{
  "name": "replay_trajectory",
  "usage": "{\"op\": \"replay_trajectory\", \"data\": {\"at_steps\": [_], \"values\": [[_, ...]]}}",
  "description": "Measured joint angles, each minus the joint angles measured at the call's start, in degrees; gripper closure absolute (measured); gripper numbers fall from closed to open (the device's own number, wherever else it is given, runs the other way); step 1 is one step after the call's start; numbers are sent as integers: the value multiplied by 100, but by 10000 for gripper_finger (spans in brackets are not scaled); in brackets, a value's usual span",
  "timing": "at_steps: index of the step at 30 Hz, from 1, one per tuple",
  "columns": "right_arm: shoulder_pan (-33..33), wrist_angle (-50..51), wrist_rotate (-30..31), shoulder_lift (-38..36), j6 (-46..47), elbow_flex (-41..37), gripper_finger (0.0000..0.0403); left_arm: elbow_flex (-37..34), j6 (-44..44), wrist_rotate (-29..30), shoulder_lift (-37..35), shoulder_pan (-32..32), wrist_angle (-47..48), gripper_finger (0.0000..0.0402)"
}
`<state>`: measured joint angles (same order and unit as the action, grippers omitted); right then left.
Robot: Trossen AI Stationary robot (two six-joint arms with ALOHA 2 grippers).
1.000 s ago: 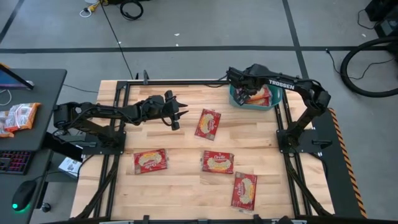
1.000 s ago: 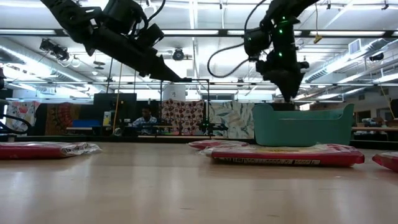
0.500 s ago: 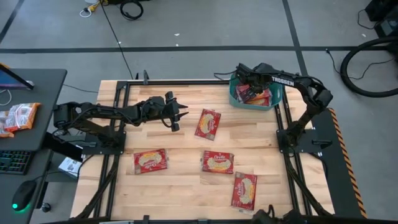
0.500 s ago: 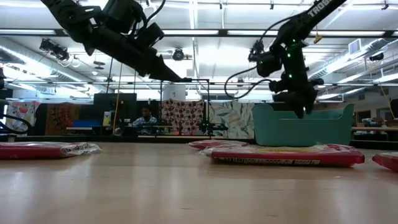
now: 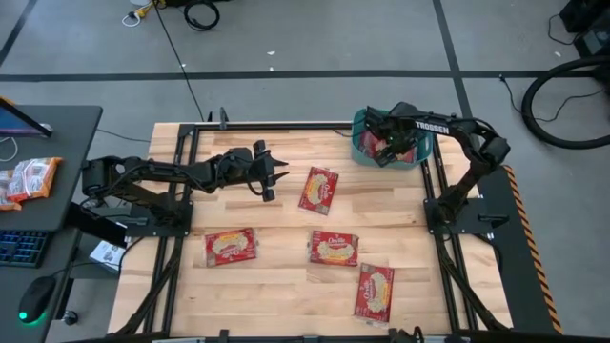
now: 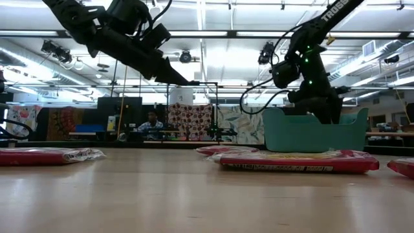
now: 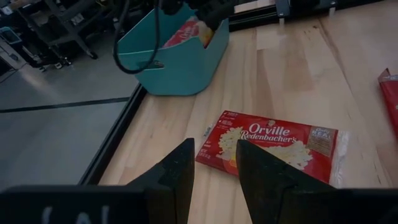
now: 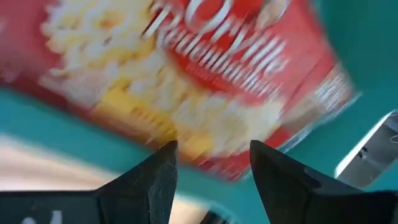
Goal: Sort popcorn bags into baskets
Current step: Put the popcorn bag into the blue bin
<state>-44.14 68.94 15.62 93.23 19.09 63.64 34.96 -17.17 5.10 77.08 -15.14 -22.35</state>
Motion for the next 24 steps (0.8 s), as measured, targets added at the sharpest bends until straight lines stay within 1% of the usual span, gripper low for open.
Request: {"op": "replay_trajectory", "data": {"at_steps": [3, 6, 11, 15, 20, 24], "values": [[174, 229, -40, -9, 42, 0, 199, 0, 2, 0, 0, -2, 2, 276], [287, 411, 186, -106, 138, 0, 199, 0, 0, 0, 0, 0, 0, 276], [412, 341, 426, -495, 190, 59, 199, 0, 0, 0, 0, -2, 0, 276], [629, -191, 485, -984, -69, 151, 199, 0, 0, 1, 0, -2, 3, 276], [1113, -1234, 91, -1480, -581, 116, 199, 0, 0, -146, 0, -1, 221, 276], [1629, -2028, -261, -1613, -982, -86, 199, 0, -11, -385, 4, -2, 413, 276]]}}
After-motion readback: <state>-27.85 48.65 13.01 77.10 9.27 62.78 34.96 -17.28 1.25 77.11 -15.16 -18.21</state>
